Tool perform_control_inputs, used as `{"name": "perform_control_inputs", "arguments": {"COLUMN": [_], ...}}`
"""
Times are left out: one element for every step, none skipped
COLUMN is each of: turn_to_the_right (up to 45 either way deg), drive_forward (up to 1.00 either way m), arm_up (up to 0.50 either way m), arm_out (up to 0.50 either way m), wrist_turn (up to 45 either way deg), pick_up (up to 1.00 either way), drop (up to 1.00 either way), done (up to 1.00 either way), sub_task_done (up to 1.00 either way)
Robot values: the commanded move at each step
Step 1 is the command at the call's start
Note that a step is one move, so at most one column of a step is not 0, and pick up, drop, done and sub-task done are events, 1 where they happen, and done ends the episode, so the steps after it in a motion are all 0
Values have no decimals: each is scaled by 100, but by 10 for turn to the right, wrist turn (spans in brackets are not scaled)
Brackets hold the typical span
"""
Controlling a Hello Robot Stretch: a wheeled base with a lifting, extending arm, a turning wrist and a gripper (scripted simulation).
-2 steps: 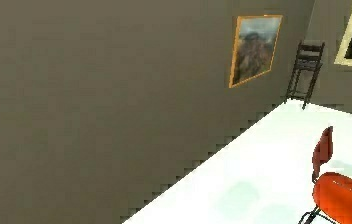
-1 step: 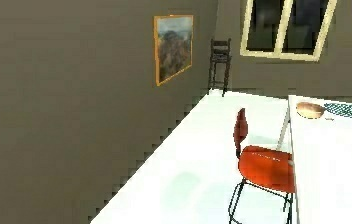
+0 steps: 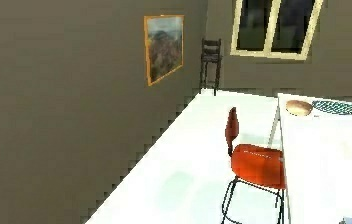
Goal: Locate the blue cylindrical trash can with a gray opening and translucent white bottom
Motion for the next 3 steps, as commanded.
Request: {"name": "perform_control_inputs", "arguments": {"turn_to_the_right": [-120, 0, -90], "drive_forward": [0, 80, 0], "arm_up": [0, 0, 0], "arm_out": [0, 0, 0], "wrist_turn": [0, 0, 0], "pick_up": [0, 0, 0], "drop": [0, 0, 0], "done": [0, 0, 0], "sub_task_done": [0, 0, 0]}}
